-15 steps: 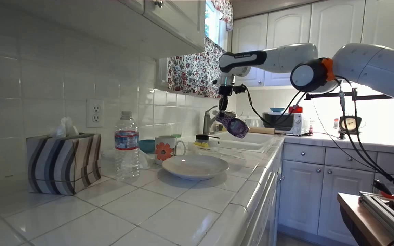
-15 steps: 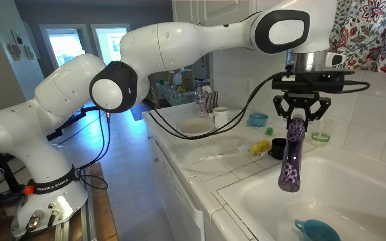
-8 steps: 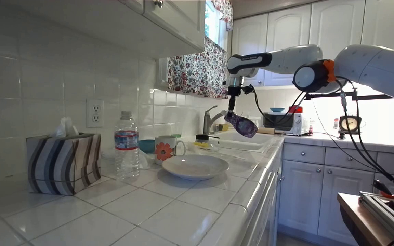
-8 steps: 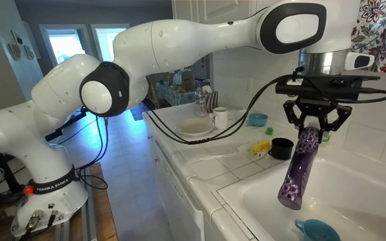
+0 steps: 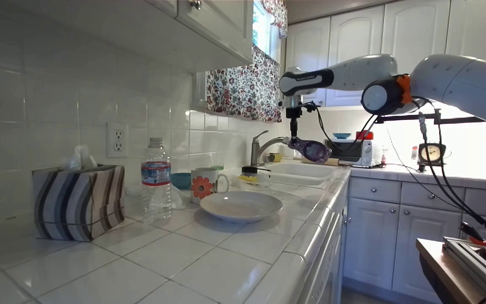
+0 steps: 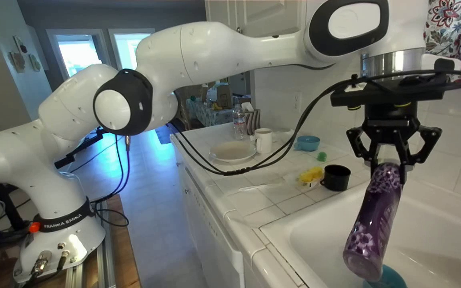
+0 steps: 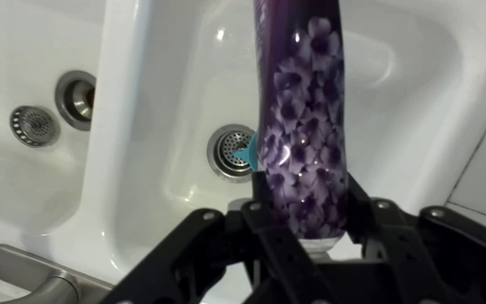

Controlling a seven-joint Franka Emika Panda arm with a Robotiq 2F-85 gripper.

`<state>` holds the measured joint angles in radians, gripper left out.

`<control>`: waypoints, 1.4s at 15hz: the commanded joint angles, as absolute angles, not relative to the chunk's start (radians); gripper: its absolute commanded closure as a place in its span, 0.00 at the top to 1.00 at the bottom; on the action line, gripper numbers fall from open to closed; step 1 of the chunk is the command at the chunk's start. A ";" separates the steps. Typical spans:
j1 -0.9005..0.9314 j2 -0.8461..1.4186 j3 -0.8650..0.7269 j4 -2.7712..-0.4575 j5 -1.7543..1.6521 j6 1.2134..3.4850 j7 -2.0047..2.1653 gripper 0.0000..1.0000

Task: Pour some dishwashing liquid in the sink.

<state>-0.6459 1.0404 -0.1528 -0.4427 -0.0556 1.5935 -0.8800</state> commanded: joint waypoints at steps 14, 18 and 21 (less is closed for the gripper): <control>-0.492 1.053 -0.295 -0.443 -0.345 1.430 -1.011 0.18; -0.482 1.060 -0.306 -0.446 -0.376 1.380 -1.118 0.18; -0.473 1.072 -0.324 -0.448 -0.410 1.332 -1.193 0.18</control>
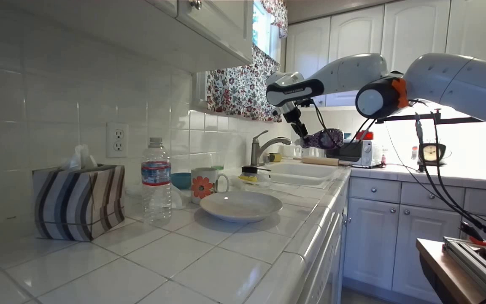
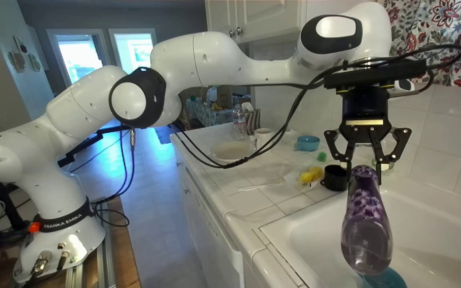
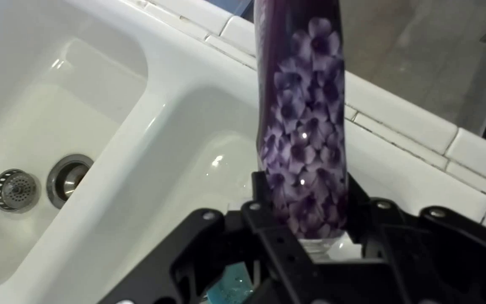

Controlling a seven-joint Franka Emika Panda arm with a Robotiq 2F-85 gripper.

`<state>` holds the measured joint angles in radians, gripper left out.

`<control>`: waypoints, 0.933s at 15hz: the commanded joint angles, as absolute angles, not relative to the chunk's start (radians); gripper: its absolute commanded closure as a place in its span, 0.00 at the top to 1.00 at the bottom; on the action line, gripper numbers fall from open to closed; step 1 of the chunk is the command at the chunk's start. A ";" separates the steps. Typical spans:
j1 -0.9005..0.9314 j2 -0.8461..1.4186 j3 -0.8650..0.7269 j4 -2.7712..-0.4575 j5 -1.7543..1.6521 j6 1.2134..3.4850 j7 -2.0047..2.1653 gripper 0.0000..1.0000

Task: Pour some dishwashing liquid in the sink.

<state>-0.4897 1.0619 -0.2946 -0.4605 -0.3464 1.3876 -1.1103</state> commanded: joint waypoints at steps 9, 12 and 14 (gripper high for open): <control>-0.450 1.098 -0.380 -0.445 -0.508 1.248 -1.356 0.18; -0.447 1.100 -0.392 -0.444 -0.520 1.246 -1.368 0.18; -0.447 1.099 -0.397 -0.440 -0.520 1.248 -1.353 0.18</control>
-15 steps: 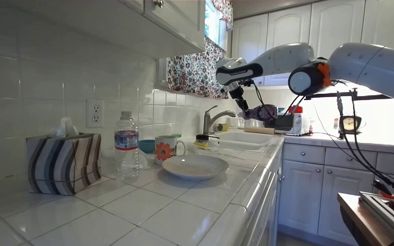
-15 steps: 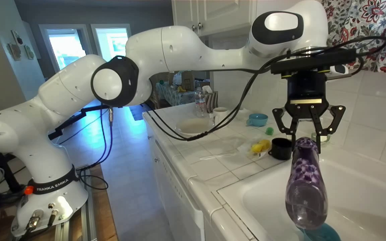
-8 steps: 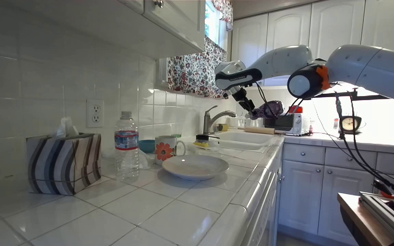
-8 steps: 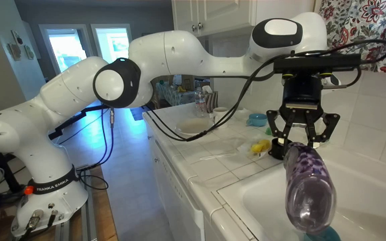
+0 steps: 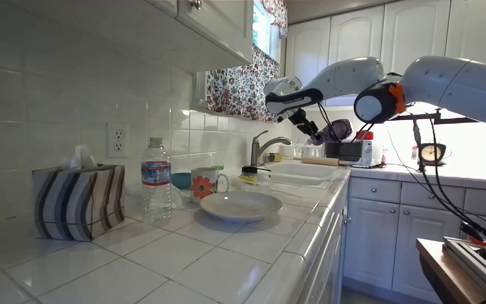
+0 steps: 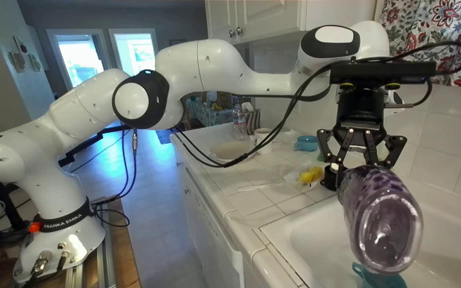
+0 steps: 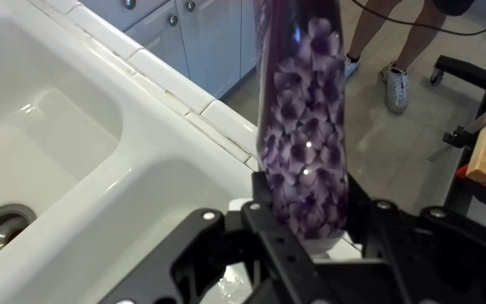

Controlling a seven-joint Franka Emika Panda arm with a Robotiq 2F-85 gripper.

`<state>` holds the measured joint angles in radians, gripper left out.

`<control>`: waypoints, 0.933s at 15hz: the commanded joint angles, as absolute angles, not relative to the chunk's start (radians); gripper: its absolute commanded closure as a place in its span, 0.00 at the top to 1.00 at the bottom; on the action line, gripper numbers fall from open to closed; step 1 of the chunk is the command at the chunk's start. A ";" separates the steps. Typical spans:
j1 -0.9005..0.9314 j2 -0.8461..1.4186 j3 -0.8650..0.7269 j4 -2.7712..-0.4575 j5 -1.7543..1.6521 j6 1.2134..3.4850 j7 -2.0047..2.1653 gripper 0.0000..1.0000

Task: Pour some dishwashing liquid in the sink.

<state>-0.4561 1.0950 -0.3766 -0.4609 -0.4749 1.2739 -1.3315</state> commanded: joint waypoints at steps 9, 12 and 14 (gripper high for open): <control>-0.504 1.071 -0.286 -0.458 -0.332 1.375 -0.961 0.18; -0.530 1.078 -0.255 -0.449 -0.277 1.432 -0.829 0.18; -0.547 1.082 -0.238 -0.444 -0.248 1.482 -0.743 0.18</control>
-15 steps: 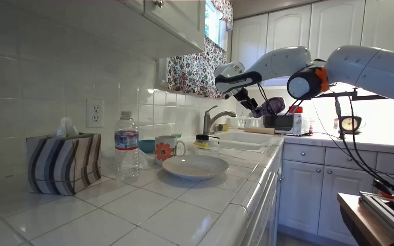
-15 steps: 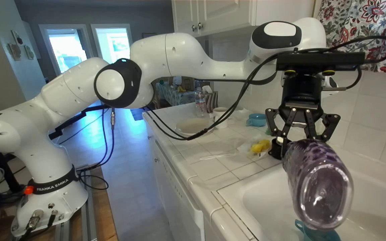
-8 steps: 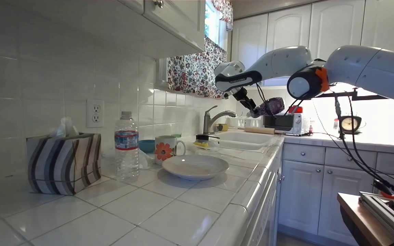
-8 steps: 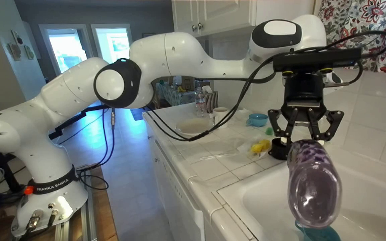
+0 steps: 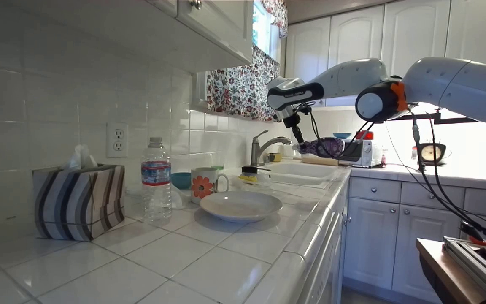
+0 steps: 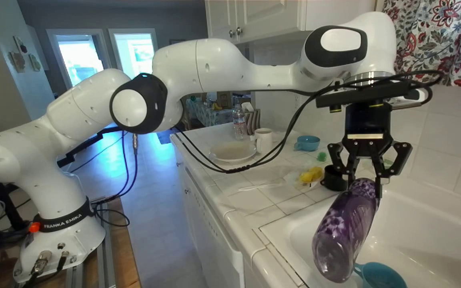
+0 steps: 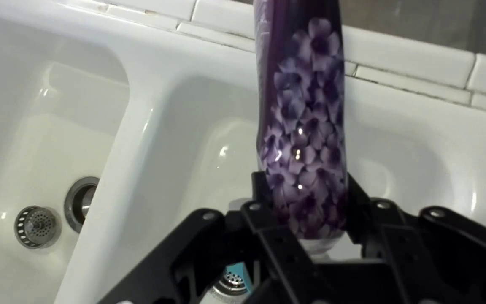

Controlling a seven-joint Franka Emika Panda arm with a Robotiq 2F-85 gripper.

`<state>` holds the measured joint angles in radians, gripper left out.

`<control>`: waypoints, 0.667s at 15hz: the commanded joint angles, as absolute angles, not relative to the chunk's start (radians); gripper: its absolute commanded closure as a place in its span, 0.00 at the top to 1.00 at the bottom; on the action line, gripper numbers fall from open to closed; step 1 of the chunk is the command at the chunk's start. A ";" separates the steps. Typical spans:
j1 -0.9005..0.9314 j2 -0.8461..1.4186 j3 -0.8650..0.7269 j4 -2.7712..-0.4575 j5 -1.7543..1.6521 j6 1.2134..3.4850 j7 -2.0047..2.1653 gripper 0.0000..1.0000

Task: Pour some dishwashing liquid in the sink.

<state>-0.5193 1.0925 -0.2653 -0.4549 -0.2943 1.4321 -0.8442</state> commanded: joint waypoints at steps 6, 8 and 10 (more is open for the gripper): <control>-0.581 1.095 -0.193 -0.436 -0.184 1.643 -0.490 0.18; -0.586 1.101 -0.180 -0.433 -0.165 1.699 -0.407 0.18; -0.588 1.107 -0.173 -0.427 -0.152 1.761 -0.326 0.18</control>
